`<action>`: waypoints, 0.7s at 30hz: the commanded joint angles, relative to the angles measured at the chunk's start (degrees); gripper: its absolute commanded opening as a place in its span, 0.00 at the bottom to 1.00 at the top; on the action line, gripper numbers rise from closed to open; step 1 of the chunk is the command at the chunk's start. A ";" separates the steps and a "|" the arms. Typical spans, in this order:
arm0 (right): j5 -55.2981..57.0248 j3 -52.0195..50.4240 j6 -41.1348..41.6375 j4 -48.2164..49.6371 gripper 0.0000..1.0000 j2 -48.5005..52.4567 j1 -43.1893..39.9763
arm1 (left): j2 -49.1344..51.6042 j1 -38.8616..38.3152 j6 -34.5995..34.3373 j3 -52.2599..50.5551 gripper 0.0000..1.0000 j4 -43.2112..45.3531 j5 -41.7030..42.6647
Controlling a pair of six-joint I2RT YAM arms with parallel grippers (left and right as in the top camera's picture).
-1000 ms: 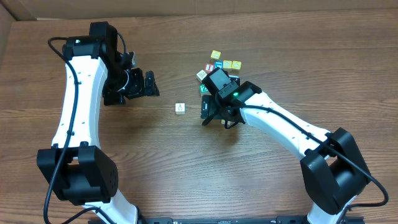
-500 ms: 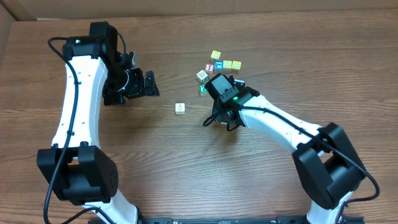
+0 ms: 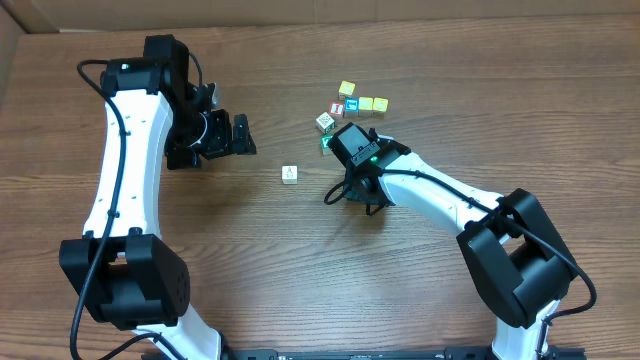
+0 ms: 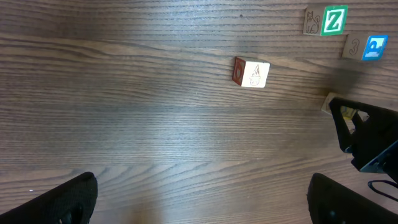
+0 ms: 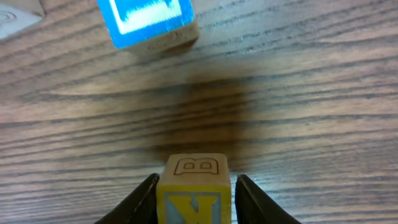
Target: Flip 5 blocks
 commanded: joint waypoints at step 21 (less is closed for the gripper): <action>-2.40 0.81 -1.73 -4.22 0.41 -1.44 0.00 | 0.72 -0.37 0.22 1.44 1.00 0.04 0.02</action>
